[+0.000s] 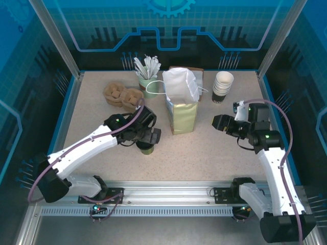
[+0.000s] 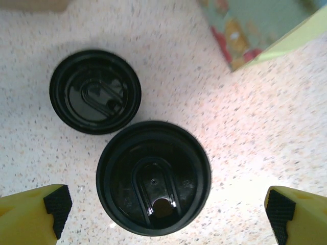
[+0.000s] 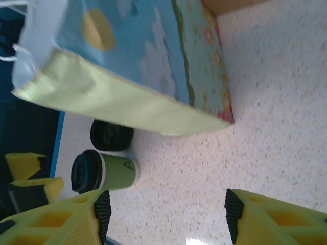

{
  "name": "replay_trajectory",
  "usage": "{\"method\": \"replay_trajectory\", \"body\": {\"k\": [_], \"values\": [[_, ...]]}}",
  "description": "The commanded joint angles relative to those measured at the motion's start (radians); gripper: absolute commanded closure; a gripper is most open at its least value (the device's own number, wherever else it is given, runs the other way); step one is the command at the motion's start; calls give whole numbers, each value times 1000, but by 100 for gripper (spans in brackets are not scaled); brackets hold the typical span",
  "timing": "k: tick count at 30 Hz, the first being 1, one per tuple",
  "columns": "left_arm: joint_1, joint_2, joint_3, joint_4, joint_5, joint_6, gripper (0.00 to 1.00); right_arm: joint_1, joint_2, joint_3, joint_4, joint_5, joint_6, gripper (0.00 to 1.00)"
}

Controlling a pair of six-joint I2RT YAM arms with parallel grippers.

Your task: Pack the takeout coffee

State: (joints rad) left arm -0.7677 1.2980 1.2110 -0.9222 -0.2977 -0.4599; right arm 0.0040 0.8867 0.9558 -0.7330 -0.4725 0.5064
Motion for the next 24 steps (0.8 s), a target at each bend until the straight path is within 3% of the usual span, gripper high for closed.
{"method": "replay_trajectory", "body": {"k": [1, 6, 14, 17, 24], "values": [[21, -63, 52, -7, 10, 51, 1, -34, 43, 81, -19, -2, -33, 38], [77, -141, 70, 56, 26, 70, 1, -37, 139, 174, 18, -26, -3, 40], [307, -205, 70, 187, 2, 31, 1, -18, 232, 338, 35, -46, 40, 40], [455, -210, 7, 286, 71, -24, 1, 10, 250, 400, 31, -32, 51, 40], [775, -123, -187, 594, 344, -259, 1, 112, 289, 482, 40, -6, 82, 41]]}}
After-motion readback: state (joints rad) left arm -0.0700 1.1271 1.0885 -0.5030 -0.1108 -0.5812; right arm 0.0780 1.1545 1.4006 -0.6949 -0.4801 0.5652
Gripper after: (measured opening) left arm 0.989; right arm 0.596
